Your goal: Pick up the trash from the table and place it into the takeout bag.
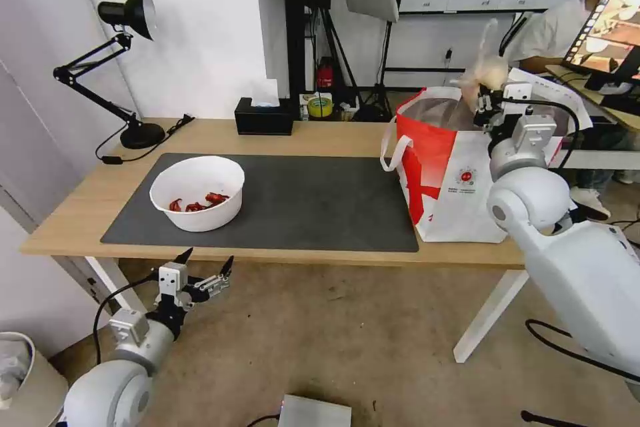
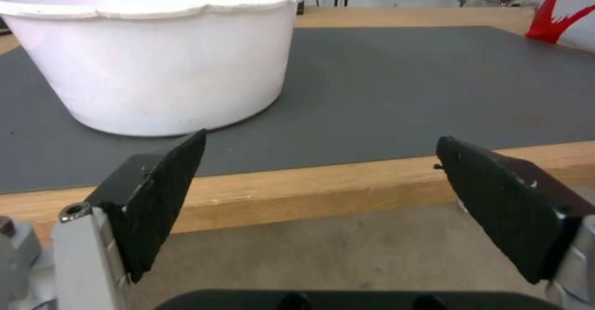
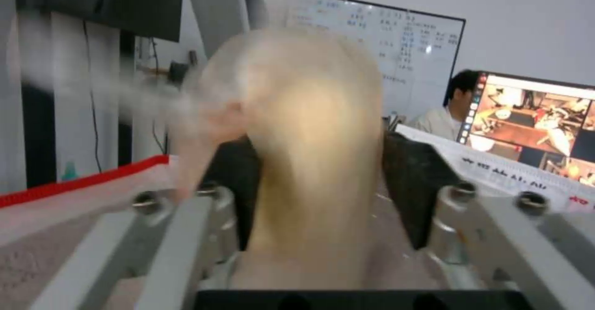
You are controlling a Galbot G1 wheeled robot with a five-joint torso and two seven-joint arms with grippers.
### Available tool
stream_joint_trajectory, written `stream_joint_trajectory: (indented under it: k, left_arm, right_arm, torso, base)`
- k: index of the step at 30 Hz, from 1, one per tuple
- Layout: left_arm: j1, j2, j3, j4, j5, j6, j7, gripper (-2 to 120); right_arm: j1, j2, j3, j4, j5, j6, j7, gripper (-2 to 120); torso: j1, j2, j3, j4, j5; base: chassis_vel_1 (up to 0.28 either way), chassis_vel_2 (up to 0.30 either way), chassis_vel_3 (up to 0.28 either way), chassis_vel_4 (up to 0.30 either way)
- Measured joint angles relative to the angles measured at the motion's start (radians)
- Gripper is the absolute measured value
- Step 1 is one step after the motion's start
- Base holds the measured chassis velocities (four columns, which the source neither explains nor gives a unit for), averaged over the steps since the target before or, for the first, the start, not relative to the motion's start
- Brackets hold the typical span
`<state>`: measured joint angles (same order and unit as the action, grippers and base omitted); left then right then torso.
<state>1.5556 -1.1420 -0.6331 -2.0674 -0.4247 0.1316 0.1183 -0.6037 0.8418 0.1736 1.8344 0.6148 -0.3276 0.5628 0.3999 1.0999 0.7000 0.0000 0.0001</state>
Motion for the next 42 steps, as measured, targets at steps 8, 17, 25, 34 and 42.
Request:
stream_joint_trajectory:
  k: [8,17,25,34,42]
  left_arm:
    - [0.007,-0.009,-0.001,-0.004,0.004,0.000,0.000,100]
    - [0.005,-0.006,-0.005,-0.013,0.002,0.000,0.000,100]
    - [-0.003,0.003,-0.006,-0.014,-0.004,0.001,0.000,100]
    - [0.001,0.010,-0.028,-0.016,-0.021,-0.002,0.000,100]
    - [-0.001,0.010,-0.029,-0.015,-0.024,-0.003,0.000,100]
  right_arm:
    - [-0.011,-0.007,0.000,0.003,0.002,-0.004,-0.003,84]
    - [-0.037,-0.027,0.008,0.067,0.094,0.033,-0.100,100]
    - [-0.160,-0.083,0.059,0.161,0.231,0.122,-0.402,100]
    - [-0.443,-0.095,0.091,0.258,0.195,0.222,-0.526,100]
    - [-0.717,0.008,0.136,0.243,0.028,0.317,-0.542,100]
  torso:
    - [0.000,0.000,0.000,0.0001,-0.0001]
    - [0.000,0.000,0.000,0.0001,-0.0002]
    - [0.000,0.000,0.000,-0.0002,0.0000]
    - [0.000,0.000,0.000,0.0000,-0.0001]
    - [0.000,0.000,0.000,-0.0002,-0.0001]
  base:
    - [0.000,0.000,0.000,0.000]
    - [0.000,0.000,0.000,0.000]
    - [0.000,0.000,0.000,0.000]
    - [0.000,0.000,0.000,0.000]
    - [0.000,0.000,0.000,0.000]
